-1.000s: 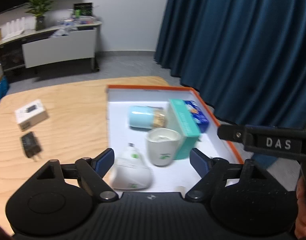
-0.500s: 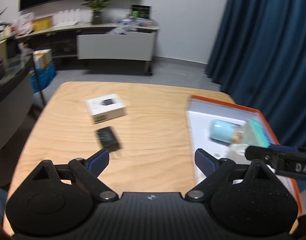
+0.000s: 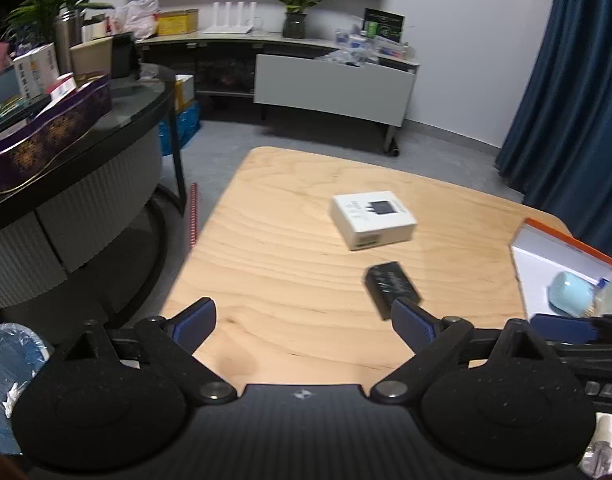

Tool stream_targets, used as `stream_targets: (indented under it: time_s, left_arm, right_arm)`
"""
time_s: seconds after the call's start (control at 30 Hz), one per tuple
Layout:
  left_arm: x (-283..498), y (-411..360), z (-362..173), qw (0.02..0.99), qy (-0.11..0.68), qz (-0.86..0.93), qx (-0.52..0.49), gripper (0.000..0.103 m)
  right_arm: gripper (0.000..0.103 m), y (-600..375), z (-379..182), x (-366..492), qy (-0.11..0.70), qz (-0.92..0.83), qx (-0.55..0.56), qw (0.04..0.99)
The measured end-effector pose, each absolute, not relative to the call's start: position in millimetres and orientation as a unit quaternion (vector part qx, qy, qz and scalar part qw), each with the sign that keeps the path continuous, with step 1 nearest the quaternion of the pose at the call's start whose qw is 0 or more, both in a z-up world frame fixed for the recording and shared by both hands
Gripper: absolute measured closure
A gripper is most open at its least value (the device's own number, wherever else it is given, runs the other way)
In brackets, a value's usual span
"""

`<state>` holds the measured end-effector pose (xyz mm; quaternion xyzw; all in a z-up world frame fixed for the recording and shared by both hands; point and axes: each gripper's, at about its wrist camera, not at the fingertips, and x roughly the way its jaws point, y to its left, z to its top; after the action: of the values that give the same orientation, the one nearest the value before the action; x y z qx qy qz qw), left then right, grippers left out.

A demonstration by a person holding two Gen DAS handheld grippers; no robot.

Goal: Organize rigid objects
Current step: 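Move both tools back toward the remaining items on the table, then grasp the black plug charger with the right tool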

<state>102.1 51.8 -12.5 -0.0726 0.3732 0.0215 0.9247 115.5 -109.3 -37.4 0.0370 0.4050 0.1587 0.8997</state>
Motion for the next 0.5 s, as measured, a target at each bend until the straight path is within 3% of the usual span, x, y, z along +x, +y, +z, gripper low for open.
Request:
stream_targets:
  time_s: [0.33,0.43,0.47,0.5]
  left_arm:
    - [122,83,-16,0.927,0.366,0.028,-0.077,0.001]
    - [130,86,-19,0.928,0.365,0.012,-0.074,0.0]
    - [134,84,-19,0.929,0.364,0.006,-0.07,0.0]
    - [138,82,-20,0.93,0.362,0.0,-0.064,0.0]
  right_arm:
    - [0.031,-53,-77,176,0.428,0.164,0.007,0.889]
    - [0.047,-46,-85,185,0.429,0.158,-0.002,0.889]
    - [0.058,-46,-85,185,0.423,0.153,-0.007,0.893]
    - [0.058,-47,-86,185,0.422,0.153,-0.007,0.894]
